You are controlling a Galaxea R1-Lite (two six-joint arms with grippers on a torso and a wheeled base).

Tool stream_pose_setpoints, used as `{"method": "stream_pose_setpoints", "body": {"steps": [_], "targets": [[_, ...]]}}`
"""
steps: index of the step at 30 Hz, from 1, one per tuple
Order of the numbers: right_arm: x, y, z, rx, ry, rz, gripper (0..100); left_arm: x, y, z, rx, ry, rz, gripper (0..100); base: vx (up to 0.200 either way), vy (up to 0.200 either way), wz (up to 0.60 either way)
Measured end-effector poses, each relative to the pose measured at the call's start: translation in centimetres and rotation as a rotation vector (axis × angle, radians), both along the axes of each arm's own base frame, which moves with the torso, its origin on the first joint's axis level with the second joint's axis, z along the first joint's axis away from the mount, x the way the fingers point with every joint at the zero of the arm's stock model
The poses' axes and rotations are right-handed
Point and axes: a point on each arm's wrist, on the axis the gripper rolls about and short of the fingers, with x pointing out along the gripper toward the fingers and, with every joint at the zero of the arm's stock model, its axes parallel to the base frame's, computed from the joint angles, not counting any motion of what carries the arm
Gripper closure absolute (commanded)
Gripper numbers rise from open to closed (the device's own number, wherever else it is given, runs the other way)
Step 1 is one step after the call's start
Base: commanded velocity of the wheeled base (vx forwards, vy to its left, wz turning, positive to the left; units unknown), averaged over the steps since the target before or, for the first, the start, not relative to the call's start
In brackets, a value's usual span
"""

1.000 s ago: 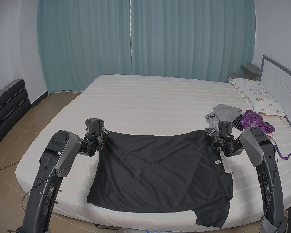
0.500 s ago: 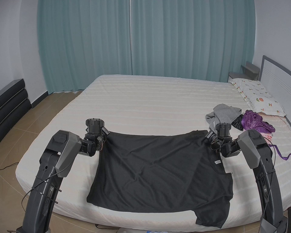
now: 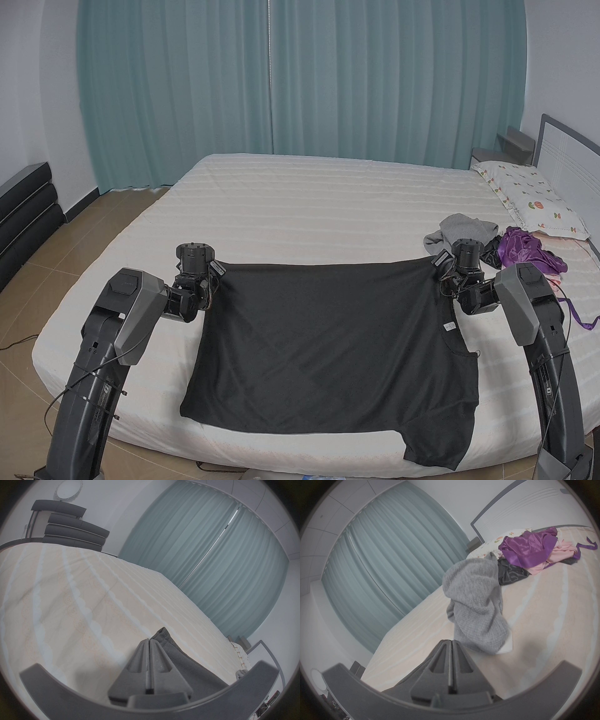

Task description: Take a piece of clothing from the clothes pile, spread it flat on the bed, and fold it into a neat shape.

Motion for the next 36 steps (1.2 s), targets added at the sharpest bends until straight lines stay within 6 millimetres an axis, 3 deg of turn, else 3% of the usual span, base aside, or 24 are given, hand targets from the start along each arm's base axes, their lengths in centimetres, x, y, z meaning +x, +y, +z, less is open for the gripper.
{"method": "stream_pose_setpoints", "body": {"steps": [11, 19, 20, 21, 22, 31, 36], "targets": [[0.5, 0.2, 1.2, -0.037, -0.059, -0.067, 100, 0.3, 0.4, 0.8, -0.003, -0.080, 0.034, 100, 0.000, 0.000, 0.00], [0.3, 0.6, -1.1, -0.059, -0.003, -0.051, 100, 0.0, -0.2, -0.2, 0.018, -0.011, 0.008, 100, 0.000, 0.000, 0.00], [0.3, 0.7, -1.5, -0.060, 0.005, -0.049, 0, 0.0, -0.3, -0.3, 0.021, -0.004, 0.004, 100, 0.000, 0.000, 0.00], [0.3, 0.9, -1.8, -0.061, 0.013, -0.045, 0, -0.1, -0.4, -0.3, 0.022, 0.000, 0.000, 100, 0.000, 0.000, 0.00], [0.2, 1.0, -2.1, -0.061, 0.018, -0.042, 0, -0.1, -0.5, -0.4, 0.024, 0.003, -0.001, 0, 0.000, 0.000, 0.00], [0.0, 1.4, -2.6, -0.062, 0.037, -0.035, 0, -0.1, -0.6, -0.5, 0.024, 0.007, -0.003, 0, 0.000, 0.000, 0.00], [-1.3, 1.2, -2.6, -0.053, 0.084, -0.030, 0, -0.4, -0.4, -0.7, 0.003, 0.024, 0.012, 0, 0.000, 0.000, 0.00]]}}
